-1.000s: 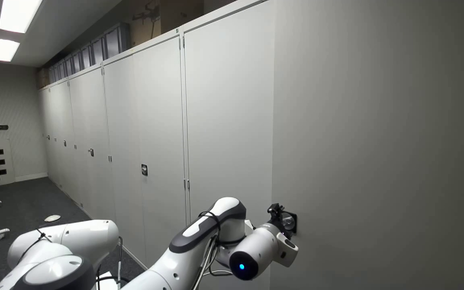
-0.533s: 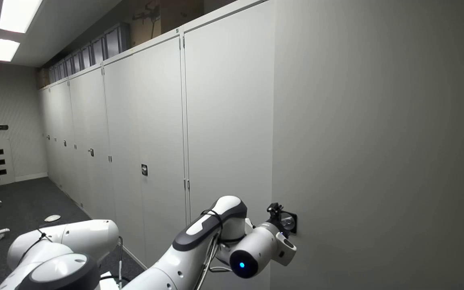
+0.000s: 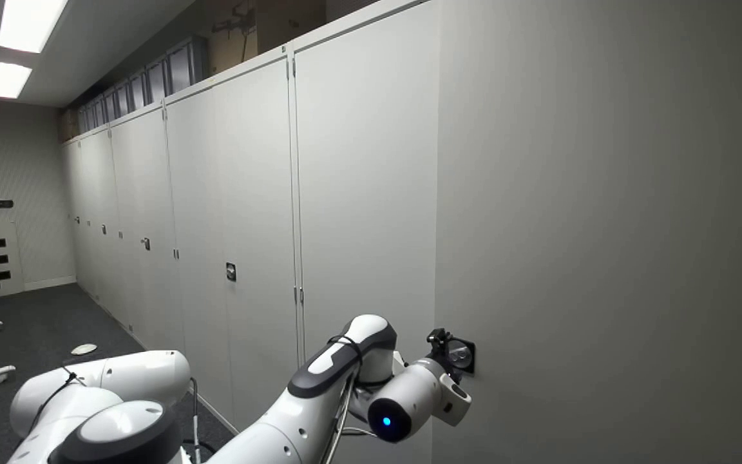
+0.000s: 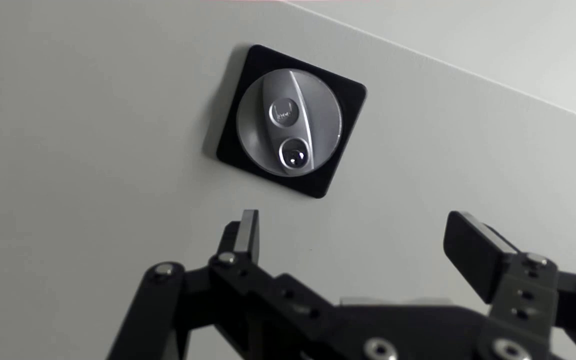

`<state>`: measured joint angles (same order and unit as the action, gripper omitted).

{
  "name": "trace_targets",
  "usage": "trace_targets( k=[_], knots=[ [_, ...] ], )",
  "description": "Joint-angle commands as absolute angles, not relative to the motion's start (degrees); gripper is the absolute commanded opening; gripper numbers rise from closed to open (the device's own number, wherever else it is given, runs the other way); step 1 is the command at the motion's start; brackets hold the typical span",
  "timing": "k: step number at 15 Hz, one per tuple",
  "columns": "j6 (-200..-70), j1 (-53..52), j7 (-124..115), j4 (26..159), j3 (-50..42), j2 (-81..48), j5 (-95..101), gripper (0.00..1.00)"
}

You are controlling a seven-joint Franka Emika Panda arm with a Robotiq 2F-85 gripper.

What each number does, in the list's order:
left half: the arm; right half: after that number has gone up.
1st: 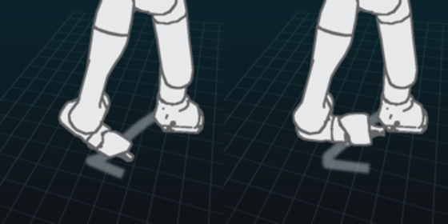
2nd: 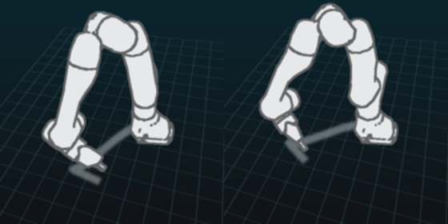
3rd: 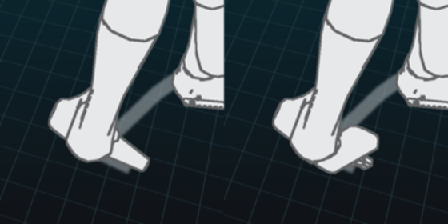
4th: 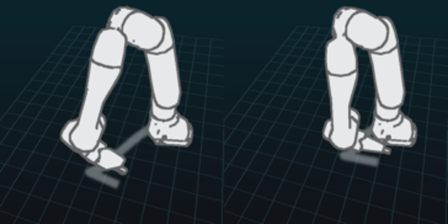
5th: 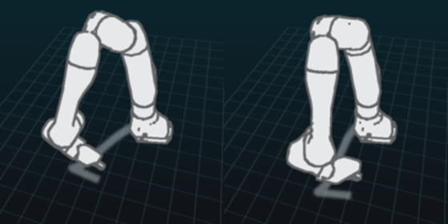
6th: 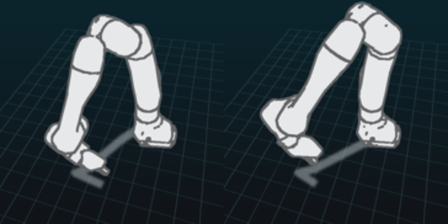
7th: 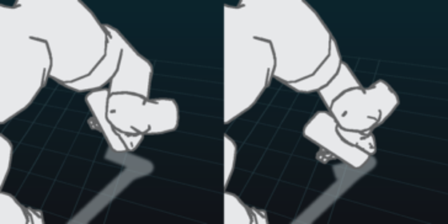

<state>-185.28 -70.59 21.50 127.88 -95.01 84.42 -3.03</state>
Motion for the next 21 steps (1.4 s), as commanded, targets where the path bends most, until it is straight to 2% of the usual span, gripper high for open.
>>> trace_targets(
  k=[1, 10, 21],
  knots=[
    [-188.5, -73.7, 20.3, 125.4, -96.9, 84.4, 1.2, 1.00],
    [-188.5, -77.0, 20.5, 122.6, -99.3, 84.4, 9.0, 1.00],
    [-189.1, -80.7, 16.5, 120.6, -98.3, 84.4, 7.6, 1.00]
  ],
)
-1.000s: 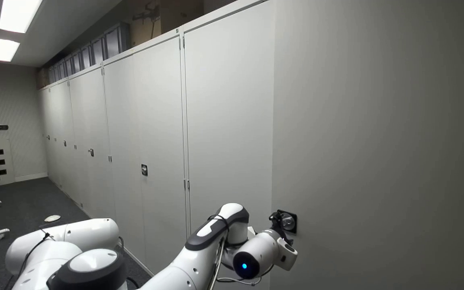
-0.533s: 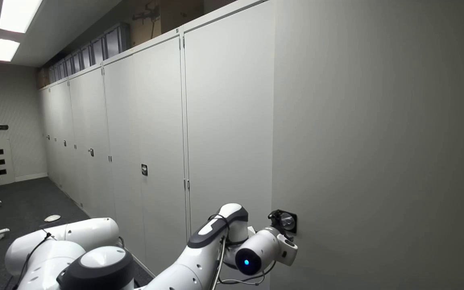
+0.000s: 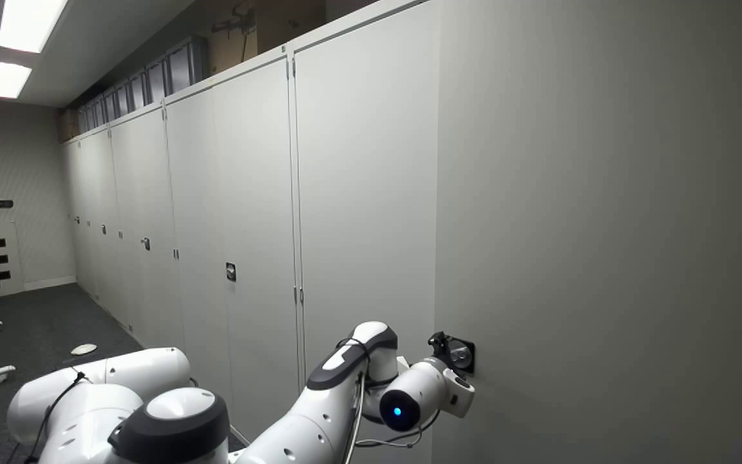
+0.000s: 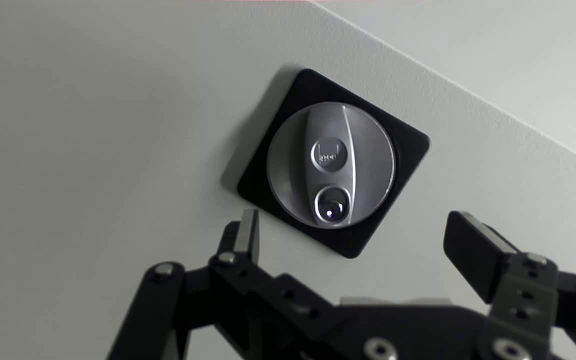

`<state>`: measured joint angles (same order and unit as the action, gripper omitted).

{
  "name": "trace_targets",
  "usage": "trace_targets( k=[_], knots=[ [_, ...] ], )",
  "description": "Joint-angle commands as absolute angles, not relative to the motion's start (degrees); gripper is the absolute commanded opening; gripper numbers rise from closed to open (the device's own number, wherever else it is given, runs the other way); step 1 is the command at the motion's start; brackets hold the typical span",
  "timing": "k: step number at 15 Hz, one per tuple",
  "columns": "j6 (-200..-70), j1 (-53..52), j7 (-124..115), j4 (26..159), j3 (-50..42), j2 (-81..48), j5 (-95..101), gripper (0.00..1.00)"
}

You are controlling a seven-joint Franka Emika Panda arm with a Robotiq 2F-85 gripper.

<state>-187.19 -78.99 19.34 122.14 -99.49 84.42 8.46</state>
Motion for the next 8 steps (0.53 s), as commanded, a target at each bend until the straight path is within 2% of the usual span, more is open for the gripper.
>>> trace_targets(
  k=[1, 8],
  knots=[
    [-189.1, -80.8, 15.8, 120.4, -98.1, 84.4, 7.4, 1.00],
    [-189.6, -80.6, 12.8, 123.3, -98.9, 84.4, 7.2, 1.00]
  ],
)
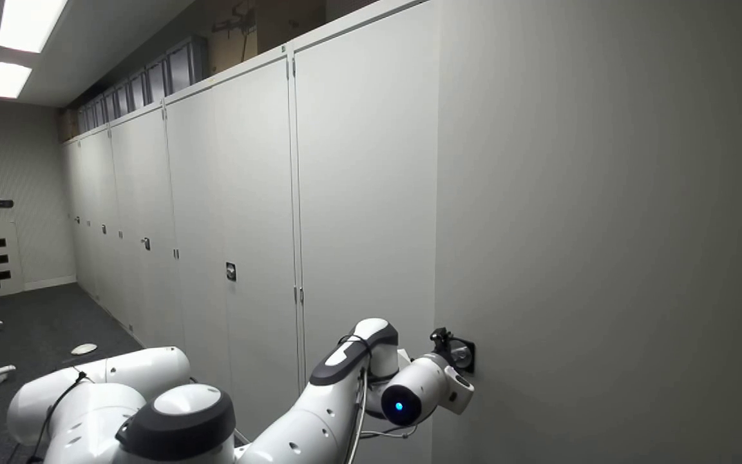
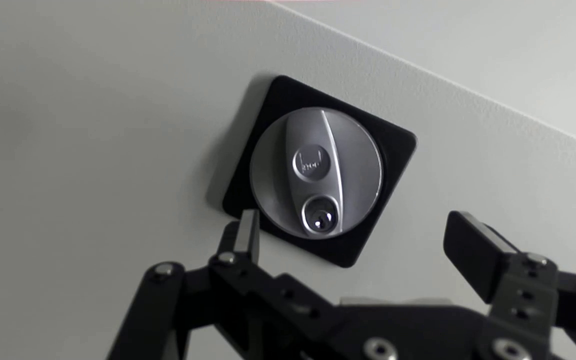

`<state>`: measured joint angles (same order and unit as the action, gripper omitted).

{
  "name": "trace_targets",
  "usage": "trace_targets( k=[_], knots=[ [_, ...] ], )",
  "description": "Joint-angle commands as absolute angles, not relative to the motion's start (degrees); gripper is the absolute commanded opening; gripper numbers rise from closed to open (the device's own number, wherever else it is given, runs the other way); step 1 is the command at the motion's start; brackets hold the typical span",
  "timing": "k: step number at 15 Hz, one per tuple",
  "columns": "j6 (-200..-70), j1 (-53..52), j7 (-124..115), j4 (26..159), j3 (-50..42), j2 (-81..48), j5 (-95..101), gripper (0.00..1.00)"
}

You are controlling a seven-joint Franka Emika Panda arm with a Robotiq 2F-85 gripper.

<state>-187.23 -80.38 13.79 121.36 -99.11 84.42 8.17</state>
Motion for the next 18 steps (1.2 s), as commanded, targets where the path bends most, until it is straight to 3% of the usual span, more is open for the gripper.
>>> trace_targets(
  k=[1, 9, 11, 12, 16, 17, 18],
  knots=[
    [-189.6, -80.5, 12.6, 123.7, -99.1, 84.4, 7.1, 1.00],
    [-190.9, -79.6, 12.0, 124.0, -100.6, 84.4, 6.9, 1.00],
    [-191.6, -79.9, 11.8, 123.6, -100.5, 84.4, 6.9, 0.92],
    [-191.8, -80.1, 11.8, 123.5, -100.4, 84.4, 7.0, 0.79],
    [-192.1, -80.8, 12.0, 123.1, -100.5, 84.4, 7.2, 0.70],
    [-192.1, -81.0, 12.0, 122.9, -100.5, 84.4, 7.2, 0.76],
    [-192.0, -81.2, 12.0, 122.8, -100.6, 84.4, 7.2, 0.76]
  ],
)
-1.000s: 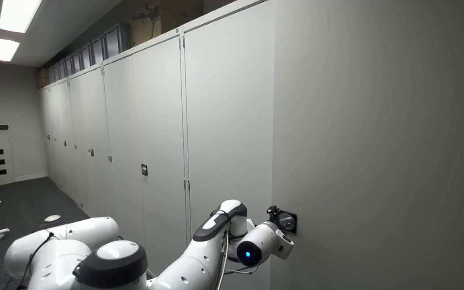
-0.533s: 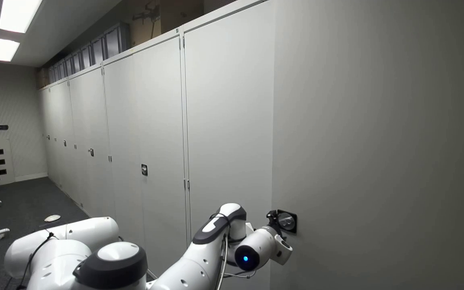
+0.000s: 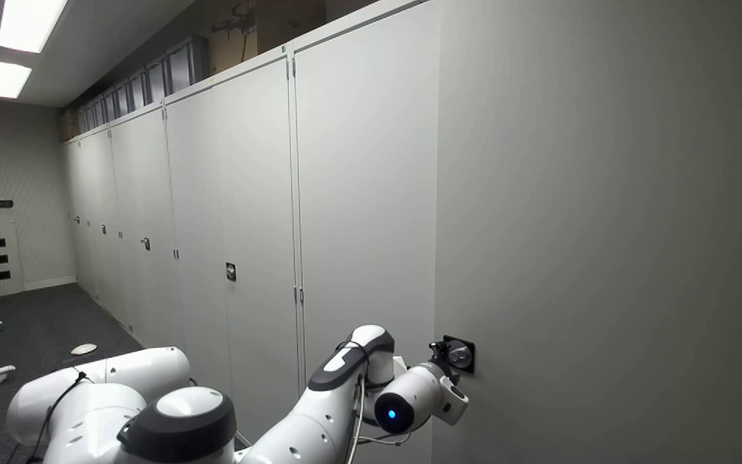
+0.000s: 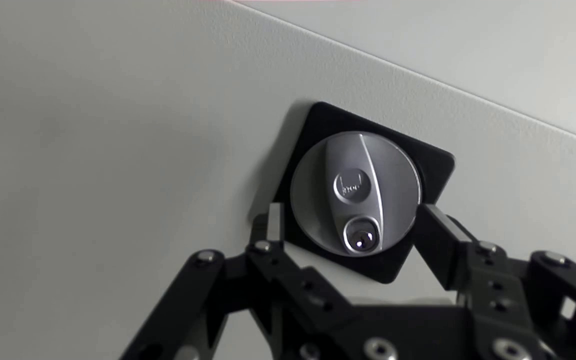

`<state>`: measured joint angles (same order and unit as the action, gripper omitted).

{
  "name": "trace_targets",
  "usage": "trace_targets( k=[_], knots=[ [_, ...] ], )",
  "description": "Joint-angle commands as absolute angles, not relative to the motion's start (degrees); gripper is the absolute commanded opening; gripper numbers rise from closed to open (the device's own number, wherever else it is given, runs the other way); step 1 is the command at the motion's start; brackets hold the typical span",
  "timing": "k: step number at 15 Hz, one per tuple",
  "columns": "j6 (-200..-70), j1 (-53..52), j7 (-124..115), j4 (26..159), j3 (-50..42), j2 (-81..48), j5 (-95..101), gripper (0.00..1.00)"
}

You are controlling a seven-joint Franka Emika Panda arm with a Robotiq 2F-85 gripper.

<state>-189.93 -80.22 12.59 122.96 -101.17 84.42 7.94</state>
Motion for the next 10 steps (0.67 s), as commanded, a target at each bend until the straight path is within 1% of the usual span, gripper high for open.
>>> trace_targets(
  k=[1, 4, 10],
  knots=[
    [-192.0, -81.4, 12.1, 122.7, -100.6, 84.4, 7.3, 0.79],
    [-192.0, -82.0, 12.2, 122.2, -100.7, 84.4, 7.3, 0.82],
    [-191.7, -83.8, 12.2, 120.1, -100.6, 84.4, 7.3, 0.79]
  ],
)
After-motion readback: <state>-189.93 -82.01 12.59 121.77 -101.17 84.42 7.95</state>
